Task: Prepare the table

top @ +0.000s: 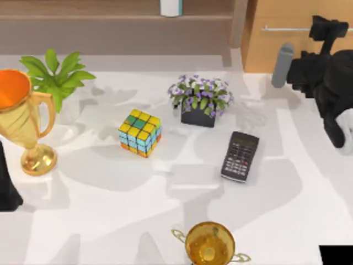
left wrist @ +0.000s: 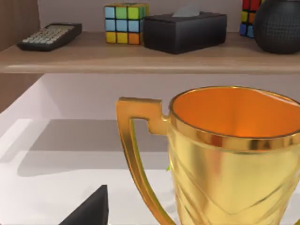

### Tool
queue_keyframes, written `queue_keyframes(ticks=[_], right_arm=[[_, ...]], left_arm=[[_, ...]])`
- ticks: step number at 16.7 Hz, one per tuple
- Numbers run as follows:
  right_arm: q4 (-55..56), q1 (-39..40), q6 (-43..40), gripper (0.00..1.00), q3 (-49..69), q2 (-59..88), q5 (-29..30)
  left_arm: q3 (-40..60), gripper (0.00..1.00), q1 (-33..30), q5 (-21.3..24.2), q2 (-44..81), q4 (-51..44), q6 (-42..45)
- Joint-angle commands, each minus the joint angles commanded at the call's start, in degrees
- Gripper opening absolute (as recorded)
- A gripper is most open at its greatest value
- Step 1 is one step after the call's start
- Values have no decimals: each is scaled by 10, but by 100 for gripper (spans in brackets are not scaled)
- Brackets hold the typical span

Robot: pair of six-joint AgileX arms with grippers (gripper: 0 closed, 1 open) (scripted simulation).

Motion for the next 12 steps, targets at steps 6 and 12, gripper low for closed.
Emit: queue_keyframes(ticks=[6,12], right_arm=[[39,8,-1,100,-36,-12,-2],[42,3,-1,100,-91,-32,10]], left_arm=[[0,100,0,0,0,0,0],[0,100,0,0,0,0,0]])
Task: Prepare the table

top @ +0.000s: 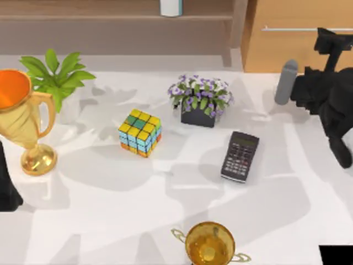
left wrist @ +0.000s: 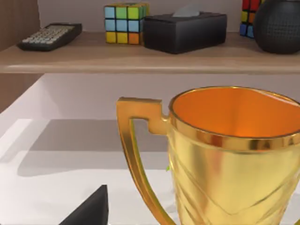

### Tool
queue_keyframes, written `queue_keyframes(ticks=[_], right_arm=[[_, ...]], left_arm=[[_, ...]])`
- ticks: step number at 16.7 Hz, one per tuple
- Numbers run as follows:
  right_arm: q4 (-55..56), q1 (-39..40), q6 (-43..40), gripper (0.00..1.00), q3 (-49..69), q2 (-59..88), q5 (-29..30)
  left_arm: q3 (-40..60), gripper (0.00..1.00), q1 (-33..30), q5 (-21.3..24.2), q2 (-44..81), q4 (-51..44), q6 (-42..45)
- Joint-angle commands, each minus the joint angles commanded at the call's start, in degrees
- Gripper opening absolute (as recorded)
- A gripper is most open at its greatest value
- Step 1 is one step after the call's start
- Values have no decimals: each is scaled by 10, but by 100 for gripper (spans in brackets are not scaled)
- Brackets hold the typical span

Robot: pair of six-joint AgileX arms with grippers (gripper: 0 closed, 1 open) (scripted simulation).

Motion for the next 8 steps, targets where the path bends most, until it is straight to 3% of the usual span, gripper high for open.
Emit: queue_keyframes(ticks=[8], right_arm=[[-8,32,35,100,10,-18,17]], left_arm=[[0,100,0,0,0,0,0]])
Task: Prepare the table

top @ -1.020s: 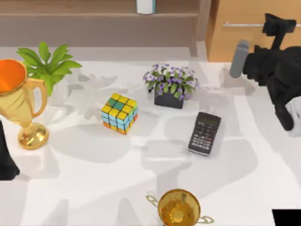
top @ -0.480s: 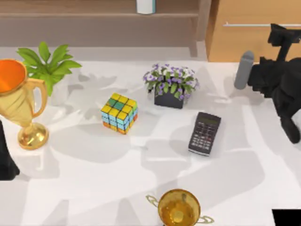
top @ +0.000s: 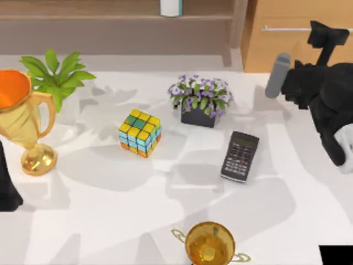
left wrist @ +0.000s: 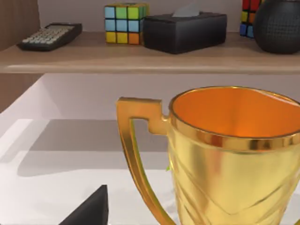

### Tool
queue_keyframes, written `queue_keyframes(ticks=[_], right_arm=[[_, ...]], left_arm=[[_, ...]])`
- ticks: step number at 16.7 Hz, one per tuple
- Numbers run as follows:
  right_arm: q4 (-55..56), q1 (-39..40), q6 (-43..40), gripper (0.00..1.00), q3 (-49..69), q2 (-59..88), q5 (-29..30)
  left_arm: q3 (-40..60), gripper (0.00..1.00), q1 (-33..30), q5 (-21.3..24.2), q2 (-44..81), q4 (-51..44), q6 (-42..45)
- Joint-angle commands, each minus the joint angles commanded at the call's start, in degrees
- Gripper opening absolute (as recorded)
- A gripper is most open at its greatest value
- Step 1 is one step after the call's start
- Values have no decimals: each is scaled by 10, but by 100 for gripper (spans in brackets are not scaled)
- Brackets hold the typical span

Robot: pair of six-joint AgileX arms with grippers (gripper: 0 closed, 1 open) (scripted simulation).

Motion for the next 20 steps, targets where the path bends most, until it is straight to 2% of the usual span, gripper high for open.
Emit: queue_keyframes(ticks=[5,11,16,20], right_arm=[[-53,114,155,100,48,-49,65],[-175,230,427,100,191,-43,163],[-291,266,654,100,349,17,235],[-363,272,789,100,454,64,274]], left_arm=[[0,100,0,0,0,0,0],[0,100,0,0,0,0,0],[0,100,0,0,0,0,0],[0,100,0,0,0,0,0]])
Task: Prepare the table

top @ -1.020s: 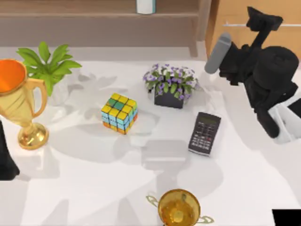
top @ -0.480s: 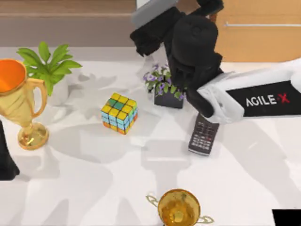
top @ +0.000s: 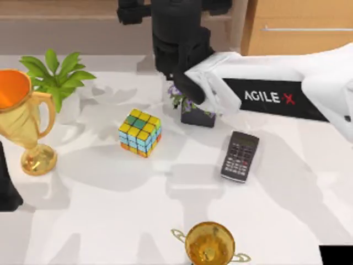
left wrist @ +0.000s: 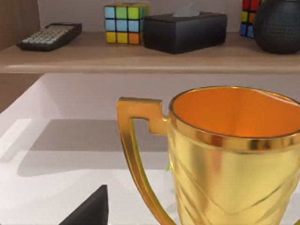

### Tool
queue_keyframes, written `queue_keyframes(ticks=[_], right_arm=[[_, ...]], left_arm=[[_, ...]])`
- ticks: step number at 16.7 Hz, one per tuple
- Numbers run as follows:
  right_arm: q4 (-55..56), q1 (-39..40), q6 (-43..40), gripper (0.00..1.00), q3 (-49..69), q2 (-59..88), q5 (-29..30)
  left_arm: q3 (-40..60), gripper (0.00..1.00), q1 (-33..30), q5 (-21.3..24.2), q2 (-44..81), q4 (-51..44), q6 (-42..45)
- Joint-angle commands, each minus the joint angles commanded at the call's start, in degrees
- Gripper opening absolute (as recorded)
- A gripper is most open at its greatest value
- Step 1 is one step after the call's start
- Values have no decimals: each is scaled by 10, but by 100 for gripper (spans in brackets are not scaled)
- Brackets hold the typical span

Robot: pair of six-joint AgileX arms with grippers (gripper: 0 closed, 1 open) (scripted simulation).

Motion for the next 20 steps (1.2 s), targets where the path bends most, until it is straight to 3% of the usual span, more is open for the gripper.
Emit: queue_keyframes(ticks=[4,19,20], right_arm=[[-31,-1,54,100,46,22,15],[-59,-16,54,100,109,57,1],[-59,-16,54,92,109,57,1]], left_arm=[[0,100,0,0,0,0,0],[0,100,0,0,0,0,0],[0,100,0,0,0,0,0]])
